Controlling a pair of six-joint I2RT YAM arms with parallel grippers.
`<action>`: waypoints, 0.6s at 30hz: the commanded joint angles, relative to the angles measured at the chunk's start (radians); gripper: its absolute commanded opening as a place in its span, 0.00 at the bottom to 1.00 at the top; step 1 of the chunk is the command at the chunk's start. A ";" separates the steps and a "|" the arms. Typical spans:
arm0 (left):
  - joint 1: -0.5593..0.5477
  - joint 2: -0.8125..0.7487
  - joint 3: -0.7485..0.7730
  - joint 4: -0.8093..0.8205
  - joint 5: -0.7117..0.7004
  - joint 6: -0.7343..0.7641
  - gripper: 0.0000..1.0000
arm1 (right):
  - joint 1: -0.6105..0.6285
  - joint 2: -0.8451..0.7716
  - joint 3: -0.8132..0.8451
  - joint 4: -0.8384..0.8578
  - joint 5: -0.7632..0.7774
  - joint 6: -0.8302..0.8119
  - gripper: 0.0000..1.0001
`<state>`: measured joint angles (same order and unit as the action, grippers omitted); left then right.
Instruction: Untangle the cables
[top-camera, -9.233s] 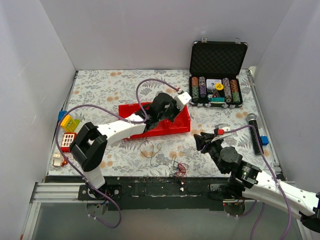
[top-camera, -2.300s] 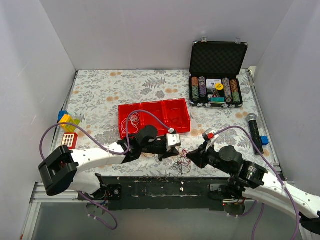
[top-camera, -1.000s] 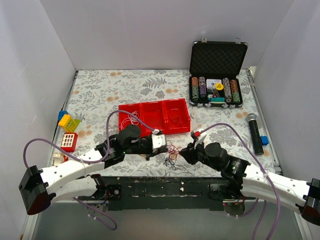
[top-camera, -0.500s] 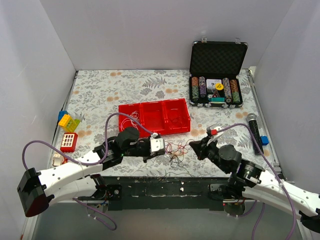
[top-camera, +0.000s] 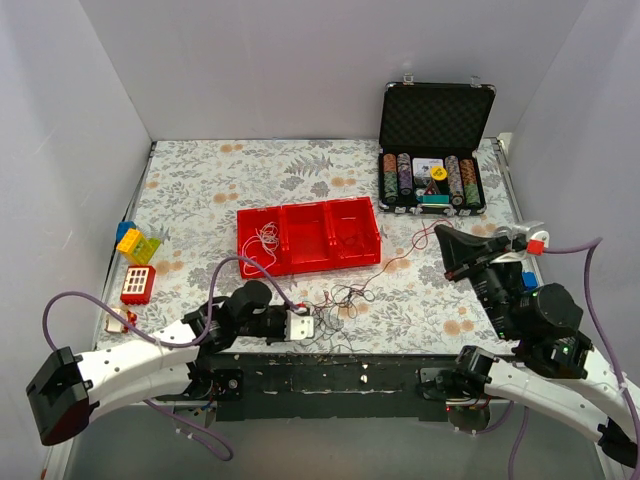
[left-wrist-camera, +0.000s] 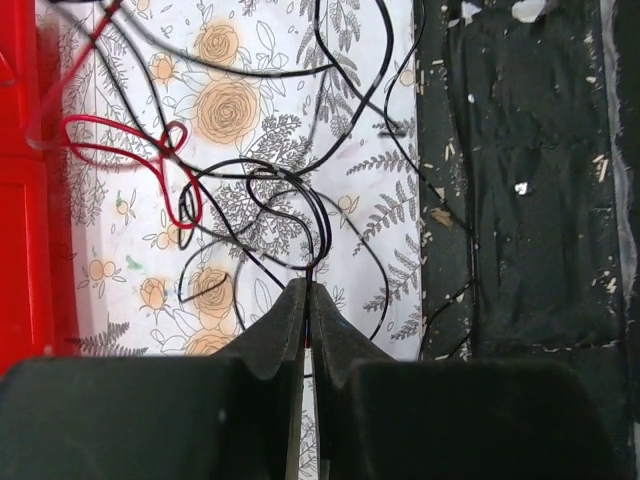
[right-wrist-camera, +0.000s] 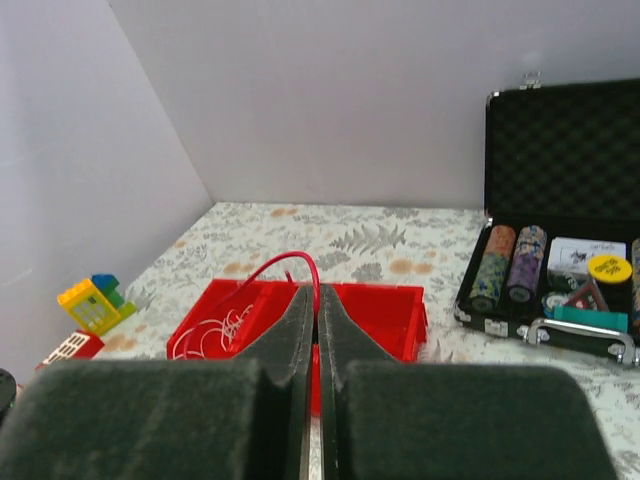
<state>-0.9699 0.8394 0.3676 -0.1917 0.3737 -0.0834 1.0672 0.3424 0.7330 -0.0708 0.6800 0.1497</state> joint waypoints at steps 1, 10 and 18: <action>0.005 -0.045 -0.033 -0.015 -0.042 0.071 0.00 | 0.004 0.026 0.058 0.060 0.029 -0.090 0.01; 0.005 -0.099 -0.087 -0.048 -0.102 0.126 0.09 | 0.004 0.087 0.228 0.187 0.012 -0.282 0.01; 0.005 -0.106 0.043 -0.049 -0.142 -0.085 0.81 | 0.004 0.285 0.416 0.091 -0.206 -0.228 0.01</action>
<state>-0.9699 0.7540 0.3038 -0.2428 0.2607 -0.0200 1.0679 0.5537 1.0966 0.0185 0.6117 -0.0895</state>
